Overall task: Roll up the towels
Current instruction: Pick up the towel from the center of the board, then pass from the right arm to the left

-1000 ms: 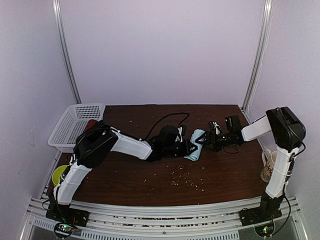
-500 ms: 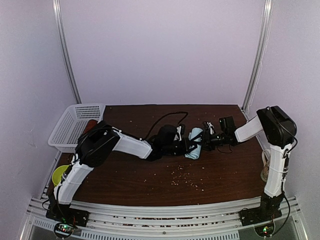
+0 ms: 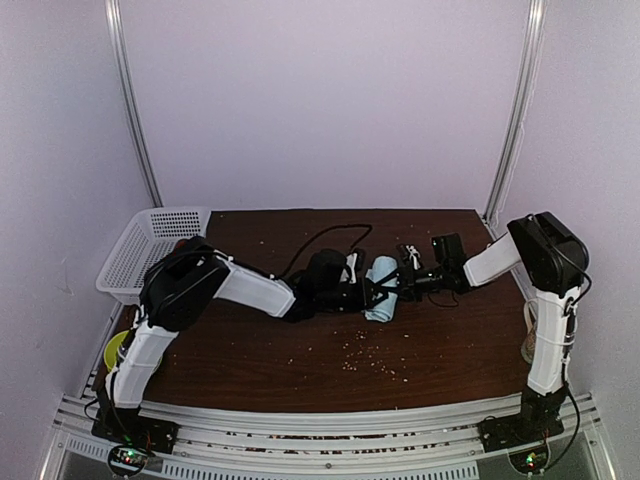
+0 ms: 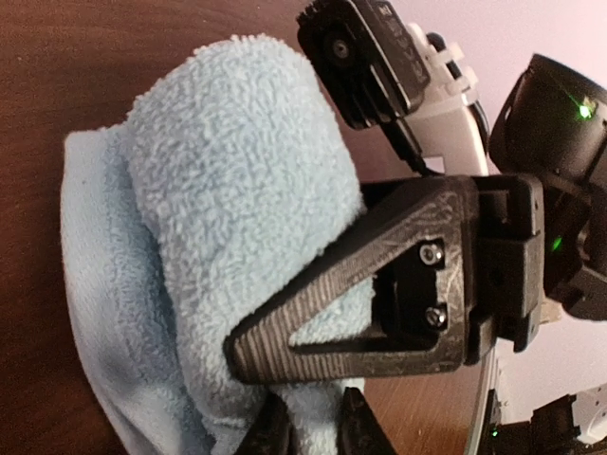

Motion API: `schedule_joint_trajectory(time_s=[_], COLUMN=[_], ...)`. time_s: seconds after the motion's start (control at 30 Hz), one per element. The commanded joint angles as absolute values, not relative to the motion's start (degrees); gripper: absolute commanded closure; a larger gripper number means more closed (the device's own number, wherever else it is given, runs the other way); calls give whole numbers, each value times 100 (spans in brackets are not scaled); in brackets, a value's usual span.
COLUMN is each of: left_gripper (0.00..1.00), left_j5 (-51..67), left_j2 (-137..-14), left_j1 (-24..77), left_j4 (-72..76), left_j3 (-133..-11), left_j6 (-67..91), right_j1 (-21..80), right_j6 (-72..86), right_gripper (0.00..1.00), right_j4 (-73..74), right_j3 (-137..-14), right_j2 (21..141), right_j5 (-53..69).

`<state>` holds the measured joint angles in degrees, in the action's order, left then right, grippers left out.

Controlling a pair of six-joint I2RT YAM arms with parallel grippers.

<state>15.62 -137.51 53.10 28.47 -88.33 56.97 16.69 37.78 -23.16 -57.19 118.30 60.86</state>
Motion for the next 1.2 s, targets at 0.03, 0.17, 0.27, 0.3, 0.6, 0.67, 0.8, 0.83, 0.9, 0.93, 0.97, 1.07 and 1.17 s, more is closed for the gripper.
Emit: schedule_joint_trajectory(time_s=[0.03,0.17,0.27,0.3,0.6,0.67,0.8,0.83,0.9,0.93,0.97,1.07,1.17], left_gripper=[67,47,30,23,2,2,2,2,2,2,2,2,2], left_j5=[1116,840,637,558,1141,1670,2721,2998,3508,3709,3834,4090,4251], left_j2=[-12470,-11478,-10841,-10676,-10175,-10242,-10529,-10603,-10739,-10796,-10835,-10935,-10987], left_j1=[5261,5256,5252,5248,4993,4874,4769,4769,4768,4772,4792,4857,4953], left_j4=[2616,2794,3059,3071,3022,3331,4027,4205,4462,4572,4702,4649,4718], left_j3=[-7999,-7271,-6773,-6658,-6679,-6642,-6688,-6732,-6870,-6921,-6952,-7099,-7161], left_j6=[4669,3992,3538,3387,2601,2660,2767,2808,2907,2932,2980,2903,2839], right_j1=[1694,1695,1696,1696,1789,1839,2056,2128,2234,2269,2305,2397,2450], right_j6=[2978,2410,1930,1738,567,486,429,418,434,434,447,430,422], right_gripper=[100,100,100,100,100,100,99,99,99,99,99,99,99], right_j4=[-1495,-928,-501,-292,801,792,791,791,776,767,767,777,767], right_j3=[-6032,-6247,-6435,-6515,-6865,-6856,-6831,-6822,-6820,-6828,-6837,-6847,-6847], right_j2=[11096,10611,10328,10252,9225,9008,8685,8623,8580,8575,8593,8635,8677], right_j5=[6136,6155,6222,6280,6811,7008,7208,7215,7199,7203,7208,7205,6939])
